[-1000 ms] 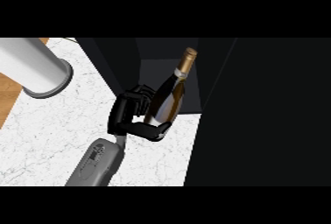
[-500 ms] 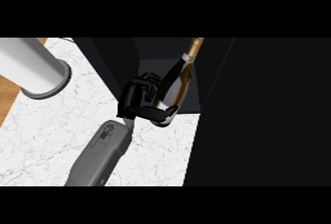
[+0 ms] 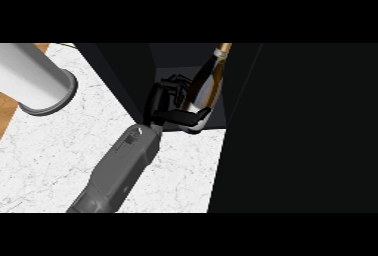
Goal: Pick up the wine, place it into the cabinet and close the cabinet
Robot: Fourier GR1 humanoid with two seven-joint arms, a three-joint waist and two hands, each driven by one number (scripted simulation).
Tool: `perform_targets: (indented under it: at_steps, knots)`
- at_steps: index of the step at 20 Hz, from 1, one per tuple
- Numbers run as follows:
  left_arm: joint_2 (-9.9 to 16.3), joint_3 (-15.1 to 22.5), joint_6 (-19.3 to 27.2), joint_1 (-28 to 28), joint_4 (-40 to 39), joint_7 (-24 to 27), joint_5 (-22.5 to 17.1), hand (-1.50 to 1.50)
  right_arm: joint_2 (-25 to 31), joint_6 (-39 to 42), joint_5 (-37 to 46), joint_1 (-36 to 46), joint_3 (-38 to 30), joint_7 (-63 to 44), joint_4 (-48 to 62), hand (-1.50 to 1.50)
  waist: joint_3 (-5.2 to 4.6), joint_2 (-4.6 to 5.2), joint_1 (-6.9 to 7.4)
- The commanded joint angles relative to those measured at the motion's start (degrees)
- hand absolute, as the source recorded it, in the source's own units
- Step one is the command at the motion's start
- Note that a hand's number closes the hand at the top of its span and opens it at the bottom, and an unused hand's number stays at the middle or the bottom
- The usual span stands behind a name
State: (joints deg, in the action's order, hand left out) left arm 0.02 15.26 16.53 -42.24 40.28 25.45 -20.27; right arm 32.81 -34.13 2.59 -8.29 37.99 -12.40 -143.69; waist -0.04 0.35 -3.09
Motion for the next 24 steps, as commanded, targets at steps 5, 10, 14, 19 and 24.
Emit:
perform_targets:
  at_steps: [5, 10, 14, 19, 24]
  knots:
    - [0.0, 0.6, 2.5, -10.3, -12.3, -1.9, 0.3, 1.5, 0.7, 0.7, -3.8, -4.5, -1.7, -1.0, -10.1, -1.5, 0.05, 0.11, -0.4]
    - [0.0, -0.5, 3.7, -10.8, -19.1, 1.3, -2.8, 1.5, 0.0, 1.8, -3.7, -5.3, 1.0, 0.7, -9.0, -1.5, -0.03, 0.67, -2.02]
    - [0.0, -3.0, 4.2, -14.0, -21.8, 1.6, -5.4, 1.5, 1.1, 3.3, -5.6, -4.5, -1.5, 0.3, -9.1, -1.5, -0.03, 0.94, -2.09]
    - [0.3, -5.6, 2.2, -18.2, -26.9, 1.5, -5.5, 1.5, -0.9, 2.8, -4.1, -5.3, 1.0, 2.9, -6.9, -1.5, -0.04, 1.19, -2.59]
    - [0.0, -6.9, 5.3, -19.7, -29.7, 3.4, -5.8, 1.5, -0.4, 4.1, -4.4, -6.3, 1.5, 4.5, -7.0, -1.5, -0.03, 1.26, -2.93]
